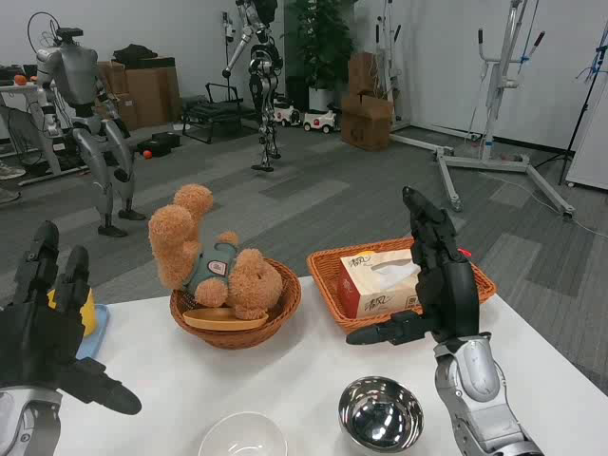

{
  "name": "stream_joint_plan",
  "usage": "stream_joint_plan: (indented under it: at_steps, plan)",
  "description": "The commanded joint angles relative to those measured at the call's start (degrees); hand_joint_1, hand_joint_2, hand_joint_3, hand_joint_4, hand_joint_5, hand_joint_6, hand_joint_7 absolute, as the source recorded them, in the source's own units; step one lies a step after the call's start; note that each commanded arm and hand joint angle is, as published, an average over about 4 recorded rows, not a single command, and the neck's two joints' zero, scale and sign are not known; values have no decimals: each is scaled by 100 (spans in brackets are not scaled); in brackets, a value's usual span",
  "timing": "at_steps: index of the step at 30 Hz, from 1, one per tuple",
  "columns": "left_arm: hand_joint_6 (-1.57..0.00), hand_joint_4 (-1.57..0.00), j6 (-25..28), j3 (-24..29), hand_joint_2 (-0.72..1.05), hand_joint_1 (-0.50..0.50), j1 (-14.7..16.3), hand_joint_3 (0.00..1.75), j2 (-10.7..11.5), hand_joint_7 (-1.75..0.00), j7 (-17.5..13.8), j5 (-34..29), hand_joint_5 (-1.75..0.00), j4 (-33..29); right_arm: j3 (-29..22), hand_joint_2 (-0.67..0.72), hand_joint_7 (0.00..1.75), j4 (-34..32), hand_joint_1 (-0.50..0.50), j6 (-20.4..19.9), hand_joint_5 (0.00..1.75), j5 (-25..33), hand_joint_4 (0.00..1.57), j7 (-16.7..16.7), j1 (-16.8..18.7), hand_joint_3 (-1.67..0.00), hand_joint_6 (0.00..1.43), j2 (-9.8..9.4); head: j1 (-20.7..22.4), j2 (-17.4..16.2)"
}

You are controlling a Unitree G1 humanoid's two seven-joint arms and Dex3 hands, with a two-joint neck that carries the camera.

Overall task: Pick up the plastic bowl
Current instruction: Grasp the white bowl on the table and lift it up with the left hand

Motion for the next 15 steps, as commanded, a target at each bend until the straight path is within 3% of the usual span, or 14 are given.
stream_joint_plan:
  at_steps: [1,3,15]
  plan:
    - [0,0,-539,186,-64,-50,475,0,-215,0,452,-71,0,-613,427,72,7,374,-46,-314,0,-684,0,-18,-447,0,0,-130,772,-310]
    - [0,0,-539,186,-64,-50,472,0,-215,0,452,-71,0,-610,427,72,7,380,-46,-310,0,-678,0,-18,-447,0,0,-130,466,-195]
    - [0,0,-539,177,-64,-50,461,0,-206,0,452,-71,0,-599,436,72,7,389,-46,-308,0,-660,0,-9,-455,0,0,-130,453,-245]
